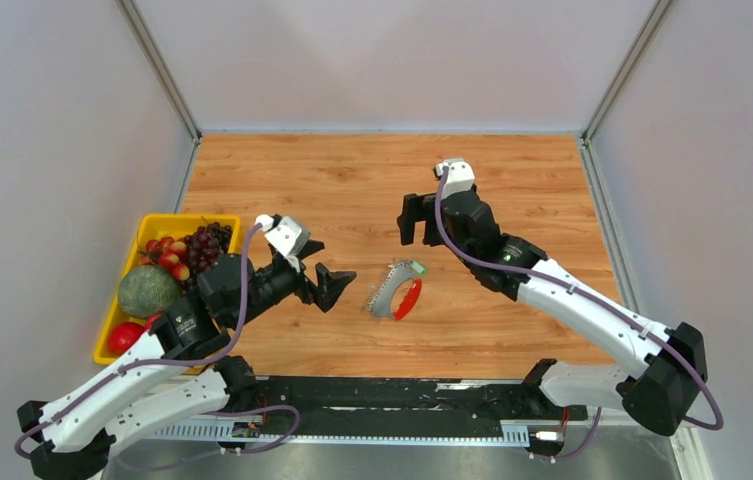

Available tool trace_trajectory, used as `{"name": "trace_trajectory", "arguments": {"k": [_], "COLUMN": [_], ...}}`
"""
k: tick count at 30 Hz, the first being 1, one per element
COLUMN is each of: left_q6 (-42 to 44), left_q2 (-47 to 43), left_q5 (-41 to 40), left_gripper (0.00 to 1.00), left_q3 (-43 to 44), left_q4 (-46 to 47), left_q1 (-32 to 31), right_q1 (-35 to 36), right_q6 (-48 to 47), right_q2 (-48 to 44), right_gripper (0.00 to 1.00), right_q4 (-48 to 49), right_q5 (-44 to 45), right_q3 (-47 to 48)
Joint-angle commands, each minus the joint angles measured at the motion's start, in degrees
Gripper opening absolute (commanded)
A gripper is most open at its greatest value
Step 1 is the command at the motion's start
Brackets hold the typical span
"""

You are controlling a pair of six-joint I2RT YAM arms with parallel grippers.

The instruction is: Put the keys on the keyring

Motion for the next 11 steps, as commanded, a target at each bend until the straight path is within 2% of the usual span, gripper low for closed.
{"name": "trace_trajectory", "arguments": {"k": [1, 5, 7, 11], "left_q6": [0.2, 0.4, 0.5, 0.5], "left_q2": [-0.2, -0.9, -1.2, -2.1], "left_q5": [-2.6, -3.5, -3.6, -3.7], "left_gripper": [1.00, 1.00, 1.00, 1.00], "left_q3": [3.0, 3.2, 3.6, 3.3], "left_q4": [-0.2, -0.5, -0.8, -0.9], "left_q1": [0.1, 0.0, 0.1, 0.1], "right_q1": [1.2, 3.4, 4.1, 4.7], "right_q6": [-0.5, -2.2, -5.4, -5.4], "right_q2": [-3.1, -4.6, -5.4, -5.5], "right_gripper": [1.00, 1.00, 1.00, 1.00], "right_q4": [-1.0, -1.2, -1.2, -1.4], "right_q5": [3.2, 5.1, 2.2, 3.3], "right_q3": [2.2, 3.5, 3.7, 4.2]}}
